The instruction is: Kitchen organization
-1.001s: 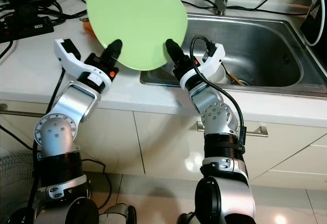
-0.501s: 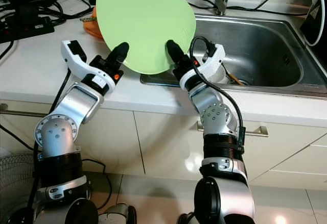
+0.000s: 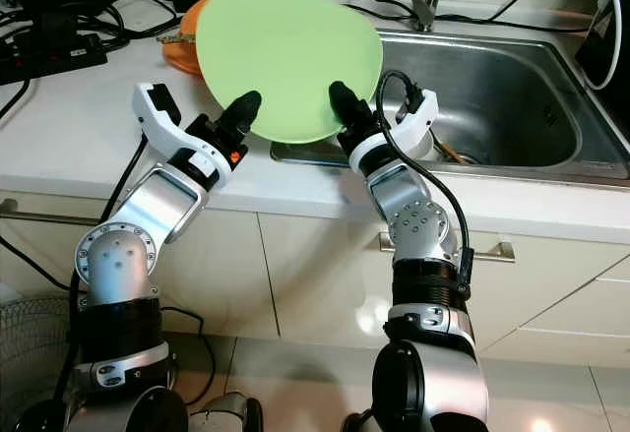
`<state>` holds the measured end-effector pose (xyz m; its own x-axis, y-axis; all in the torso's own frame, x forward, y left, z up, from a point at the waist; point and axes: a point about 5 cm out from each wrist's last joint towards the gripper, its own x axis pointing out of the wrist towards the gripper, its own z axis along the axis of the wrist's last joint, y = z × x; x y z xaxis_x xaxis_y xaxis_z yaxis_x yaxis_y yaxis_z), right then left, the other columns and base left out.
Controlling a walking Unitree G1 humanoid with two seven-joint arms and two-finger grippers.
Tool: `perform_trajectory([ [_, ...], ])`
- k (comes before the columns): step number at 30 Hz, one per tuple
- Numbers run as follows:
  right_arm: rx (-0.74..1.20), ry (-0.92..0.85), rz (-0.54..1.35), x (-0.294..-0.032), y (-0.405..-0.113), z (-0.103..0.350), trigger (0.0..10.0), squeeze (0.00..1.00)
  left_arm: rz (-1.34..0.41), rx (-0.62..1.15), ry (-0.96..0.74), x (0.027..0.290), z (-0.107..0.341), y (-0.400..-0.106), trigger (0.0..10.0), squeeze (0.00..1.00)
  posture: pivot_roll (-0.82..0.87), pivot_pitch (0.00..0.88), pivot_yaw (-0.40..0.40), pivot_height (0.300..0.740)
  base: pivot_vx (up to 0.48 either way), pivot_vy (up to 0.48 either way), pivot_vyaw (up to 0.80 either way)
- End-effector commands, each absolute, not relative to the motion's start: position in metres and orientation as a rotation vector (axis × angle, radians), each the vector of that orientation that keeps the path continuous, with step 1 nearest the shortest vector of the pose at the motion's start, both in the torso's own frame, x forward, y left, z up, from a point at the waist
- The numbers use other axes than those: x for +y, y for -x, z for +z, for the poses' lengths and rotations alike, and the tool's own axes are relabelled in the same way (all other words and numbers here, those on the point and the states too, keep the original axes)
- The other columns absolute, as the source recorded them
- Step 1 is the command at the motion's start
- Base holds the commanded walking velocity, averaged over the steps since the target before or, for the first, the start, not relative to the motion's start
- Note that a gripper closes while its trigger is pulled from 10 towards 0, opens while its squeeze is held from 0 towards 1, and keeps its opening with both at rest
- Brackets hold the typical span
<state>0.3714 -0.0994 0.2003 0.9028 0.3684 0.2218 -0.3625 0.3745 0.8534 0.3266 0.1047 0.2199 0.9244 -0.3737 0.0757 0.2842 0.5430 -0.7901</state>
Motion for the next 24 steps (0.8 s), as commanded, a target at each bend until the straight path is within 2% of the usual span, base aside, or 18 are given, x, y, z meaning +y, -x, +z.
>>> perform_trajectory([
  [1, -0.018, -1.118, 0.486, -0.098, -0.372, 0.21, 0.0, 0.0, -0.411, 0.11, 0.89, 0.1, 0.223, -0.326, 10.0, 1.0, 0.06, 0.062, 0.008, 0.718, 0.0, 0.0, 0.0],
  [7, -0.06, -1.169, 0.418, -0.108, -0.376, 0.214, 0.0, 0.0, -0.409, 0.119, 0.861, 0.101, 0.222, -0.325, 10.0, 1.0, 0.06, 0.064, 0.009, 0.718, 0.0, 0.0, 0.0],
  [11, -0.121, -1.194, 0.347, -0.121, -0.382, 0.221, 0.0, 0.0, -0.412, 0.132, 0.732, 0.099, 0.218, -0.323, 10.0, 1.0, 0.06, 0.065, 0.009, 0.718, 0.0, 0.0, 0.0],
  [12, -0.14, -1.199, 0.313, -0.127, -0.385, 0.224, 0.0, 0.0, -0.416, 0.138, 0.694, 0.098, 0.217, -0.322, 10.0, 0.0, 0.06, 0.064, 0.009, 0.718, 0.0, 0.0, 0.0],
  [19, -0.17, -1.146, 0.263, -0.138, -0.395, 0.234, 0.0, 0.0, -0.425, 0.143, 0.629, 0.095, 0.216, -0.321, 10.0, 0.0, 0.06, 0.065, 0.004, 0.718, 0.0, 0.0, 0.0],
  [23, -0.207, -1.061, 0.214, -0.149, -0.405, 0.246, 0.0, 0.0, -0.43, 0.14, 0.548, 0.094, 0.216, -0.32, 10.0, 0.0, 0.06, 0.064, 0.001, 0.718, 0.0, 0.0, 0.0],
  [24, -0.209, -0.992, 0.183, -0.155, -0.409, 0.249, 0.0, 0.0, -0.437, 0.148, 0.515, 0.094, 0.215, -0.319, 10.0, 0.0, 0.07, 0.063, -0.003, 0.718, 0.0, 0.0, 0.0],
])
